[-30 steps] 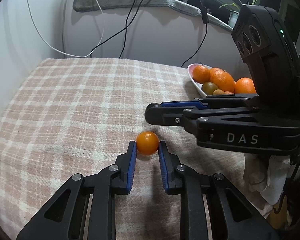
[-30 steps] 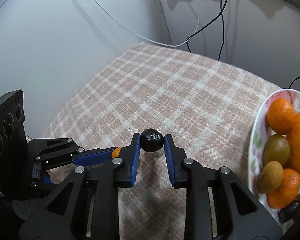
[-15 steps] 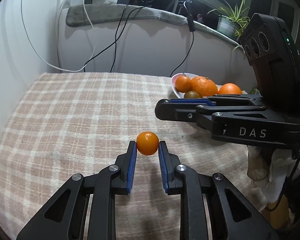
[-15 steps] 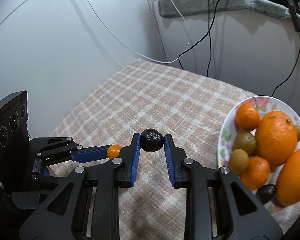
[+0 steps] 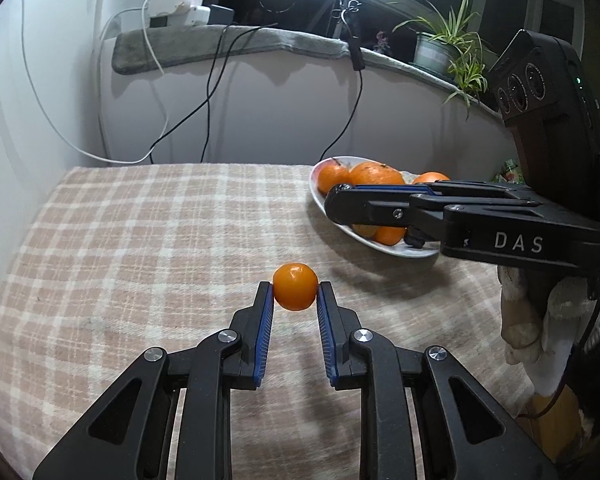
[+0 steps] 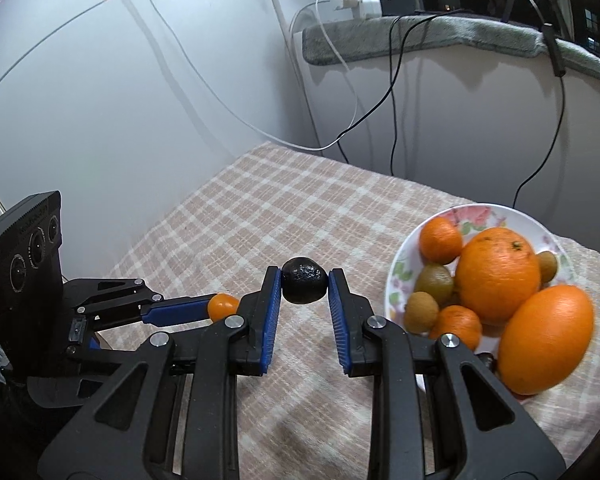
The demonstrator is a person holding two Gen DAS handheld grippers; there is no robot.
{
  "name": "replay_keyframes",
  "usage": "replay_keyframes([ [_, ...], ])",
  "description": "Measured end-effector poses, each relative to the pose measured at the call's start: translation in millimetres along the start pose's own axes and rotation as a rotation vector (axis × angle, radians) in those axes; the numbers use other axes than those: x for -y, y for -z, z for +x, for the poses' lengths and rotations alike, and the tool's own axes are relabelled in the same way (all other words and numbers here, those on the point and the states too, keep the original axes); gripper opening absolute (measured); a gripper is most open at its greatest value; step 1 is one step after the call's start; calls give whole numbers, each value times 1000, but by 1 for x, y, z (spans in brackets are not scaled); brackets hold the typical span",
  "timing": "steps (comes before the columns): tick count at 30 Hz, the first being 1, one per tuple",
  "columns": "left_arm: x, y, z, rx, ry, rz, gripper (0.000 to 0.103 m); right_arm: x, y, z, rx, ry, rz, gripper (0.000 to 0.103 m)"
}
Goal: Organize fruits
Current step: 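Lift and carry the plum and tangerine over the plate with both tools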
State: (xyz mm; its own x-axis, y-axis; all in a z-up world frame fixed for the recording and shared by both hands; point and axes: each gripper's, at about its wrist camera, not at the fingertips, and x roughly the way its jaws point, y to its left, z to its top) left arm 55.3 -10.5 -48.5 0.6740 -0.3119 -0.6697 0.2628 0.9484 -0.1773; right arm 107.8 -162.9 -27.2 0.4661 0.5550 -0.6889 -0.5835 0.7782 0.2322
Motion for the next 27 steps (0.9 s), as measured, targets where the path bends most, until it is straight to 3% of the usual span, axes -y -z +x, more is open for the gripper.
replay_keyframes([
  [17,26,-20,19,5,50,34,20,57,-14,-48,93,79,80,25],
  [27,40,-41,43,0,76,57,20,101,-19,-57,104,127,133,25],
])
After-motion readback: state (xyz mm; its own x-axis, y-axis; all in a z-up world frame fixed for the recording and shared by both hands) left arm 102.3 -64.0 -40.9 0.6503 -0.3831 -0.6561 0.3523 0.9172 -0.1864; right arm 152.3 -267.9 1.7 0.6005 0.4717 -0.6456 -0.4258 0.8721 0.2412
